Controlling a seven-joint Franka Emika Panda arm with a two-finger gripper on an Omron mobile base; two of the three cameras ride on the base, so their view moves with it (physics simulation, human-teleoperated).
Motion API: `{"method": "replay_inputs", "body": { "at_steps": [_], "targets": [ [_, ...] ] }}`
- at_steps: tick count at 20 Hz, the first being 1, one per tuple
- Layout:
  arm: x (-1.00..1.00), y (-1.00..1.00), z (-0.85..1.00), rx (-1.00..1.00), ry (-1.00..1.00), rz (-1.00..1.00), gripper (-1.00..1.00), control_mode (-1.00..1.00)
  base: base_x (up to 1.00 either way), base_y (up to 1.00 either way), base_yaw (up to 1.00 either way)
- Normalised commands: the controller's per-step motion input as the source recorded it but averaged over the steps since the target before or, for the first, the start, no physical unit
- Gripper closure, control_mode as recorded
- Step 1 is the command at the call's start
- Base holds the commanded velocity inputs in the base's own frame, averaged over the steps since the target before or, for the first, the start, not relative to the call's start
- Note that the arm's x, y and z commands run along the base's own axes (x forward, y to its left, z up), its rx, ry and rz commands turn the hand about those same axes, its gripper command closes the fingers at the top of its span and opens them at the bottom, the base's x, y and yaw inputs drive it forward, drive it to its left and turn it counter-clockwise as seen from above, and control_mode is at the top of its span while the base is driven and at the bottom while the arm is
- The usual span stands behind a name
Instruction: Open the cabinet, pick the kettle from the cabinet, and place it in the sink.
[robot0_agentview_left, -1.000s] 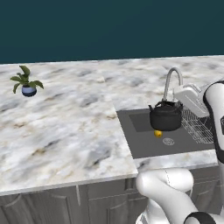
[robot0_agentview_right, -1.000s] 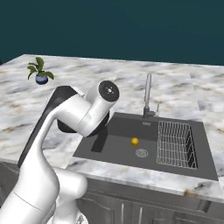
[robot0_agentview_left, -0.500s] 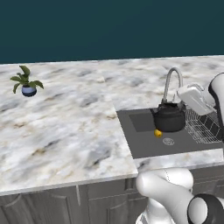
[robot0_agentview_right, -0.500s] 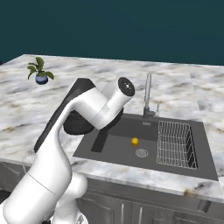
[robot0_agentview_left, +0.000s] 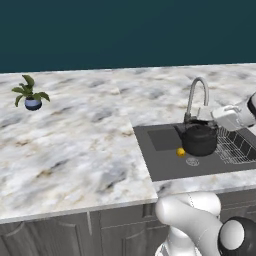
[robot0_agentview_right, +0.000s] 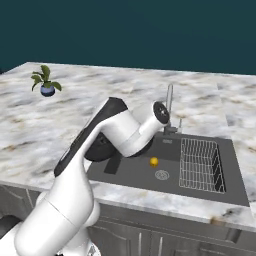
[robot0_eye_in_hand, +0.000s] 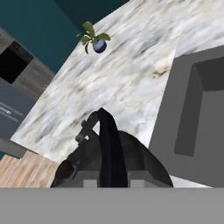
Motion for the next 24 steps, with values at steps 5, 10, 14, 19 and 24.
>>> {"method": "replay_inputs", "body": {
  "at_steps": [5, 10, 14, 19, 24],
  "targets": [
    [0.10, -0.13, -0.18, -0.01, -0.13, 0.07, 1.00, -1.00, 0.00, 0.00, 0.00],
    [0.20, -0.08, -0.15, 0.00, -0.04, 0.05, 1.00, -1.00, 0.00, 0.00, 0.00],
    [0.23, -0.07, -0.12, -0.01, 0.00, 0.05, 1.00, -1.00, 0.00, 0.00, 0.00],
    [0.21, -0.06, -0.17, -0.01, 0.00, 0.11, 1.00, -1.00, 0.00, 0.00, 0.00],
    [0.12, -0.17, -0.17, 0.00, 0.00, 0.18, 1.00, -1.00, 0.00, 0.00, 0.00]
  ]
}}
